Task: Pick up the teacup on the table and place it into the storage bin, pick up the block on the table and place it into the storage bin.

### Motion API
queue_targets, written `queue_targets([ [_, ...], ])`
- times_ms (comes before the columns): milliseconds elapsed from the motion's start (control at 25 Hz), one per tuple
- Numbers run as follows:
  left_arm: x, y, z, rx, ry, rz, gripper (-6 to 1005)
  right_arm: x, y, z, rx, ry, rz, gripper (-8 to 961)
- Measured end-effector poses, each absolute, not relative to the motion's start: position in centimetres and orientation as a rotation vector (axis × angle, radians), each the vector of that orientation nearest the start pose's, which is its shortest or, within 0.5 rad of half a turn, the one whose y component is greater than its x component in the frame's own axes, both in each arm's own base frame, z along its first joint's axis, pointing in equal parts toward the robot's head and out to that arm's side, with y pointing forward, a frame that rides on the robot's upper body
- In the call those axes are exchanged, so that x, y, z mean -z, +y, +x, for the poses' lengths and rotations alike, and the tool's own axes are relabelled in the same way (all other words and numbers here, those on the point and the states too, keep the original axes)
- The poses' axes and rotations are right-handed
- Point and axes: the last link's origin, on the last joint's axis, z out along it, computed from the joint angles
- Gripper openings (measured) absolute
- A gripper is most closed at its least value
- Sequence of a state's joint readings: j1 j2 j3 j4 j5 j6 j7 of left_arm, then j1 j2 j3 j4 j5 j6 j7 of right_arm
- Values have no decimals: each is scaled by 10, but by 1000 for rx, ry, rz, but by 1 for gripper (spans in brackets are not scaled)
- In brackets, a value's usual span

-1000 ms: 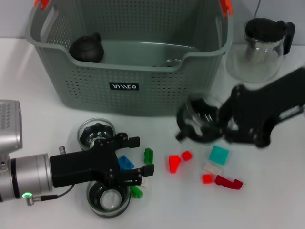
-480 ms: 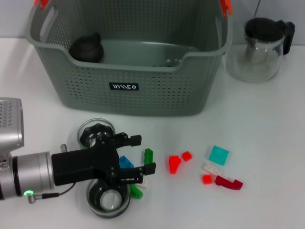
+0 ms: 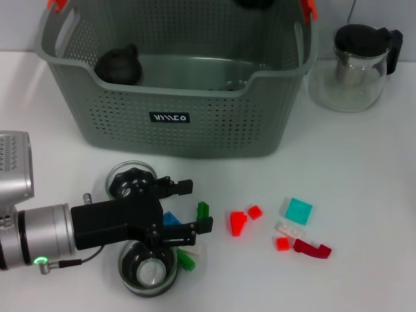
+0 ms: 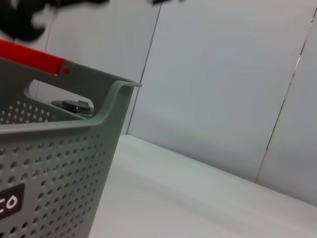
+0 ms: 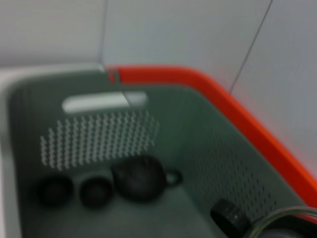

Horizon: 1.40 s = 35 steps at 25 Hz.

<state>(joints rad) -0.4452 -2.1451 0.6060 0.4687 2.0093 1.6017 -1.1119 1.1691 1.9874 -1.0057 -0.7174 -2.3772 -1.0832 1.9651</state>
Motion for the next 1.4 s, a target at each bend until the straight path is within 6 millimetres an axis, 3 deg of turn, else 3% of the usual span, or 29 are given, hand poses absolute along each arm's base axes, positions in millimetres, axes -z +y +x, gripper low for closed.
queue_targets([
  [160, 50, 277, -275, 893, -613, -2712, 876, 9, 497, 62, 73, 178, -2580, 135],
  [400, 50, 277, -274, 895, -612, -2713, 876, 28, 498, 73, 187, 115, -2541, 155],
  [720, 50, 276, -276, 894, -618, -2711, 875, 39, 494, 82, 255, 92, -2546, 182],
  [1240, 50, 276, -277, 892, -625, -2708, 876, 40, 492, 83, 274, 93, -2550, 226],
  [1400, 50, 275, -277, 892, -627, -2708, 875, 40, 492, 84, 274, 92, -2549, 424],
])
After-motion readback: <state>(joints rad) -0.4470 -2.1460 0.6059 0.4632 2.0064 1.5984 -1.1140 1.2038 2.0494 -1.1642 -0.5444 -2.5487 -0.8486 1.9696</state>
